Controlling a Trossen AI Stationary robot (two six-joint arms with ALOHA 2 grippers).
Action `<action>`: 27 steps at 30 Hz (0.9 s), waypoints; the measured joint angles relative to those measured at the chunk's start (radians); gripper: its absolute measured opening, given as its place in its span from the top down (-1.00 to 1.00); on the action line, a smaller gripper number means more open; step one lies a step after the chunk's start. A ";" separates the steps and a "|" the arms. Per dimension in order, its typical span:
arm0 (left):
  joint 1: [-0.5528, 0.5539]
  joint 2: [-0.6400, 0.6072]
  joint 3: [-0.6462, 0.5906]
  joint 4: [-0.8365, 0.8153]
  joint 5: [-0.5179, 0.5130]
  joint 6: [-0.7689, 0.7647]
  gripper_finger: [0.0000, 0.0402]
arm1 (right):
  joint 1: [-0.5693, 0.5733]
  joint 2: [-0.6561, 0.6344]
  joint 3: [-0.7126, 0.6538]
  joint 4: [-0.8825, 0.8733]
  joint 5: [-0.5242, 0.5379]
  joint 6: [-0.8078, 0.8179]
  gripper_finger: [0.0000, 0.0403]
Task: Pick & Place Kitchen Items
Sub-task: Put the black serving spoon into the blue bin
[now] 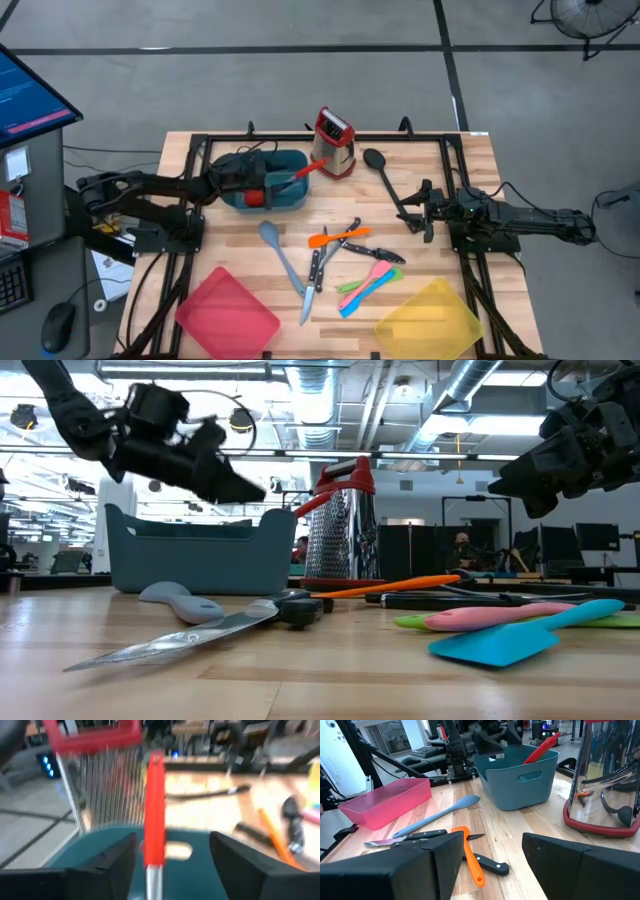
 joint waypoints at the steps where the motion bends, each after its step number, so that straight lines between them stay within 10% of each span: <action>1: -0.009 -0.031 0.000 -0.001 -0.001 -0.016 -0.28 | 0.000 0.000 0.000 0.000 0.000 0.000 -0.06; 15: -0.178 -0.592 0.000 -0.007 -0.014 -0.340 -0.31 | 0.000 0.000 0.000 0.000 0.000 0.000 -0.06; 27: -0.194 -0.849 0.000 -0.077 0.043 -0.534 0.83 | -0.004 0.000 0.000 -0.001 0.037 -0.030 -0.06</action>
